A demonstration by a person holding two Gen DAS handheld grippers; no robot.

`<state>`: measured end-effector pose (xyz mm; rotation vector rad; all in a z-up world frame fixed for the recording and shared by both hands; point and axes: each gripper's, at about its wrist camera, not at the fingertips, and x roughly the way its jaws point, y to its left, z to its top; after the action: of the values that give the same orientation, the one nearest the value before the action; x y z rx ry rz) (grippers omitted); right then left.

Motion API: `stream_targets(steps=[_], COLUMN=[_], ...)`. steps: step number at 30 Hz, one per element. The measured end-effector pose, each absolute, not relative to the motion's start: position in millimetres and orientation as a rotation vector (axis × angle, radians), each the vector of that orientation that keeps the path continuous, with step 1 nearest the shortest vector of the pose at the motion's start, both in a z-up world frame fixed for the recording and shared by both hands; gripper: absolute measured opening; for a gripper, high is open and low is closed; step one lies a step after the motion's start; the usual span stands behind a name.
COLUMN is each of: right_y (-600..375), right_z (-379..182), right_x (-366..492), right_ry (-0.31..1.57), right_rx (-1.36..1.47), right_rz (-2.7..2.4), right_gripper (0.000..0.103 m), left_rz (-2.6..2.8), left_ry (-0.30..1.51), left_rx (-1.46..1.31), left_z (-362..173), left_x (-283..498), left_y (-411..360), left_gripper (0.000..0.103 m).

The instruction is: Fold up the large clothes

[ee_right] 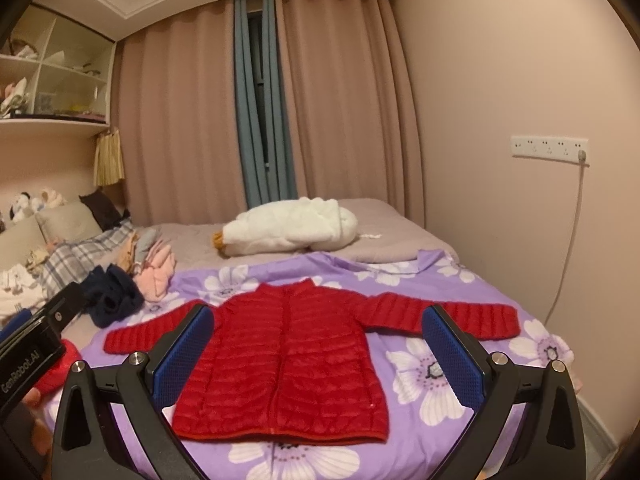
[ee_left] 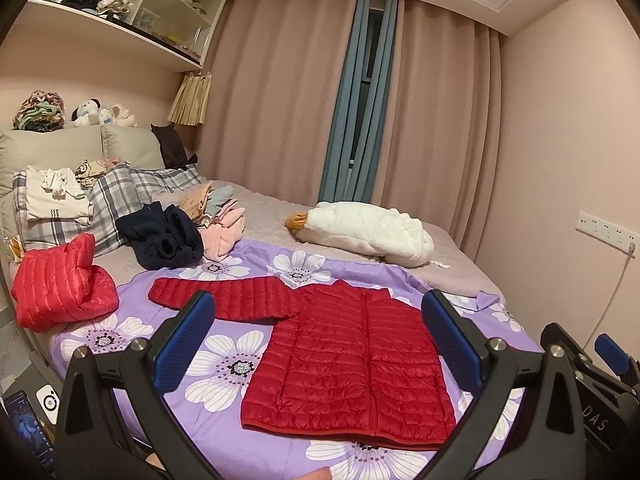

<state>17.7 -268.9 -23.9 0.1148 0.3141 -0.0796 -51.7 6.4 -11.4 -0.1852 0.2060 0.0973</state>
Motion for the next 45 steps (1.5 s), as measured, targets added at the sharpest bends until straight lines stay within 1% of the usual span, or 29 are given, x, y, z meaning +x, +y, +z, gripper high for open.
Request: stream_targets(steps=[7,39,45], right_y=[-274.1,-274.7,-275.5], right_z=[-28.3,-33.6,-38.6], right_x=[22.0,20.4,26.0], right_ry=[0.322,0.345,0.36], right_rx=[0.156,0.164,0.169], right_rz=[-0.09,-0.084,-0.074], right_gripper=[0.103,0.103,0.103], left_rz=[0.118,0.123,0.117], left_ry=[0.218,0.251,0.273], left_rx=[-0.179,-0.2,-0.206], left_z=[-14.6,-20.1,-24.6], left_x=[-46.0,-43.1,-32.1], left_y=[8.3,15.6,16.8], left_gripper=[0.103,0.103,0.103])
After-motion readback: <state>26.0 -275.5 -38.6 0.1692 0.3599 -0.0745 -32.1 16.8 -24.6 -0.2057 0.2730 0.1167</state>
